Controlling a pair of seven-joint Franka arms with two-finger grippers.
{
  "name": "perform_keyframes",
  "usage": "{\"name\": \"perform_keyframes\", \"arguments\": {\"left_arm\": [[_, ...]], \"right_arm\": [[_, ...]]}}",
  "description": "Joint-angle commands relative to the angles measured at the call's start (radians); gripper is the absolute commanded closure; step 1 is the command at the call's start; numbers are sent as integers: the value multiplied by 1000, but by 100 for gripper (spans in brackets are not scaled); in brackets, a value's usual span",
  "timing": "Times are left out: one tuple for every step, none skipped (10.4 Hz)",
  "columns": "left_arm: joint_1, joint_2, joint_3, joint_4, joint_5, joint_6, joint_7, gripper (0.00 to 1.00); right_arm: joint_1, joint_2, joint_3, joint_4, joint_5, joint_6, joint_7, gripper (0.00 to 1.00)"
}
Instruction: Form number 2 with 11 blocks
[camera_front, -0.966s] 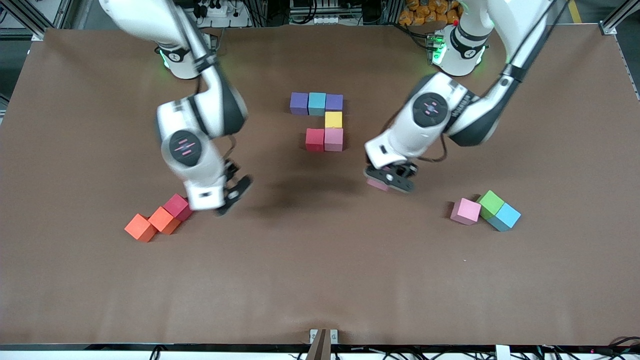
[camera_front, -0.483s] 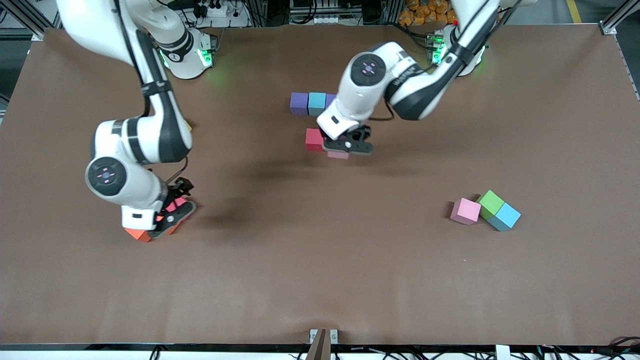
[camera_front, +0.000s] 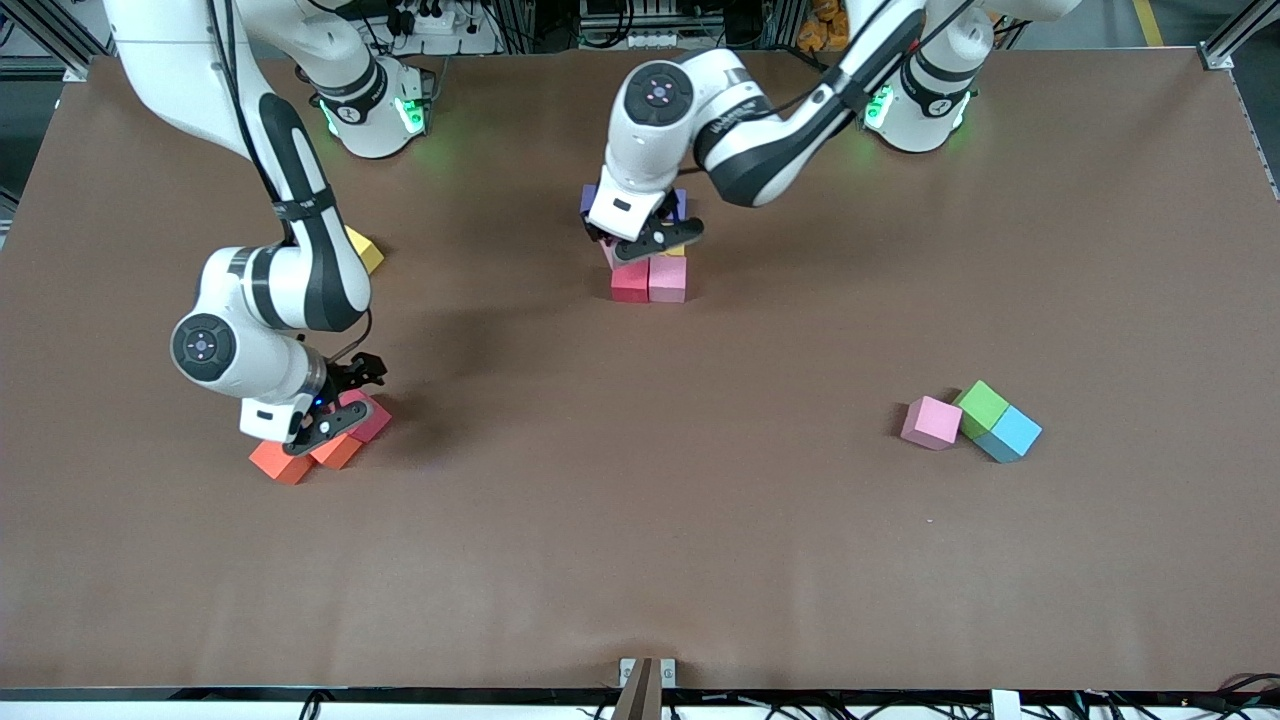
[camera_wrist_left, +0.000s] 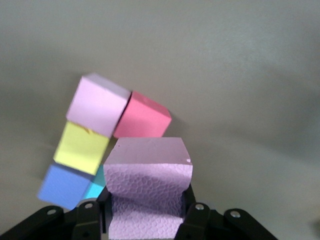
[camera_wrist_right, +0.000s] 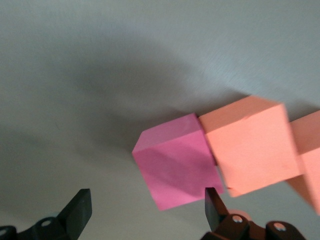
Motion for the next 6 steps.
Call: {"name": "perform_keyframes", "arguments": {"left_arm": [[-94,61,56,53,-14,62,-268,51],[-99,68,63,53,-9,117,-392,51],[-101,74,64,54,-11,143,-479,51],[-104,89,66,54,-11,186,-587,50],[-119,103,89,54,-11,229,-699,50],[-157,118,125,66,-9,261,-784,50]], "right_arm": [[-2,-34,11,-36,29,25,2,0],[0,-22,12,-36,29,60,2,0],[4,-8,14,-28,27,106,-4,0],[4,-5,14,-10,26,113,-38,0],[-6,5,14,4,27,114,-73,0],[-19,20,14,9,29,120,-89,0]]}}
